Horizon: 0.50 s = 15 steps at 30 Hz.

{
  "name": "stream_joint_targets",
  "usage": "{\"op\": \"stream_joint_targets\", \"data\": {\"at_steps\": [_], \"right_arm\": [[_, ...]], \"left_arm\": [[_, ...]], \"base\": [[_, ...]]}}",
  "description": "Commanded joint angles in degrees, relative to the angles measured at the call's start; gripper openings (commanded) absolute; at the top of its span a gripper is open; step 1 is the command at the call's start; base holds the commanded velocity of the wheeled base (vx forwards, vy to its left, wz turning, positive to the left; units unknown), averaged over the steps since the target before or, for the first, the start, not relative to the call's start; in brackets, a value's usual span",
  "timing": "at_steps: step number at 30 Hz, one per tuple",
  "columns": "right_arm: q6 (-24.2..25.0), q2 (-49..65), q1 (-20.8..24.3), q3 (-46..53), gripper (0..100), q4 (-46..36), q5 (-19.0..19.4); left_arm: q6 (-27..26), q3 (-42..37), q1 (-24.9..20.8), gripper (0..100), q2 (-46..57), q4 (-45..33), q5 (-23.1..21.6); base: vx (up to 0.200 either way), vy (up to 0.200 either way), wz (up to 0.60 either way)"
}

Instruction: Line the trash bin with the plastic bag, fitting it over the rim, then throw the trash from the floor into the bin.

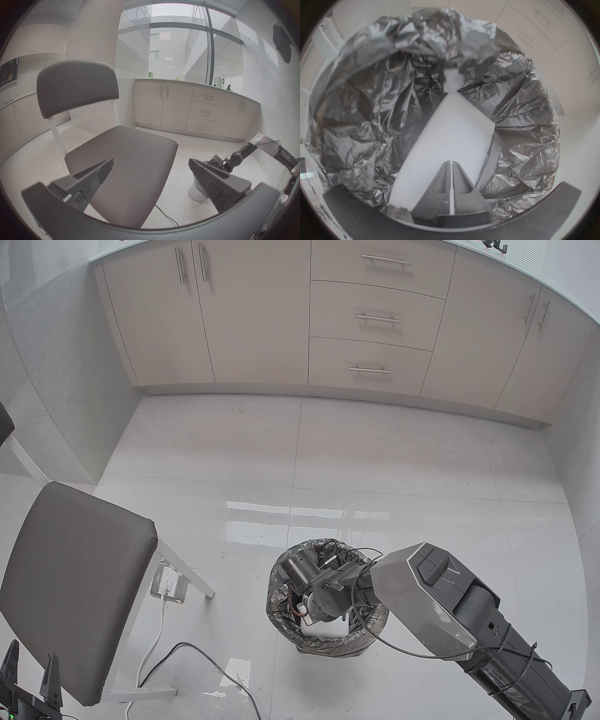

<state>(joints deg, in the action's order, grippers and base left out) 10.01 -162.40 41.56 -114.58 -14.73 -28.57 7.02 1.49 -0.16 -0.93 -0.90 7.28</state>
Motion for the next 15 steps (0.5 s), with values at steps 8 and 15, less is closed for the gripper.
{"op": "stream_joint_targets", "data": {"at_steps": [8,15], "right_arm": [[-0.52,-2.57,-0.07,-0.01,0,0.14,0.01],[-1.75,-3.62,-0.07,-0.01,0,3.39,0.01]], "left_arm": [[-0.17,0.01,-0.02,100,0.84,-0.06,0.02],[-1.31,0.01,-0.02,100,0.84,-0.06,-0.77]], "base": [[0.000,0.000,0.00],[0.000,0.000,0.00]]}}
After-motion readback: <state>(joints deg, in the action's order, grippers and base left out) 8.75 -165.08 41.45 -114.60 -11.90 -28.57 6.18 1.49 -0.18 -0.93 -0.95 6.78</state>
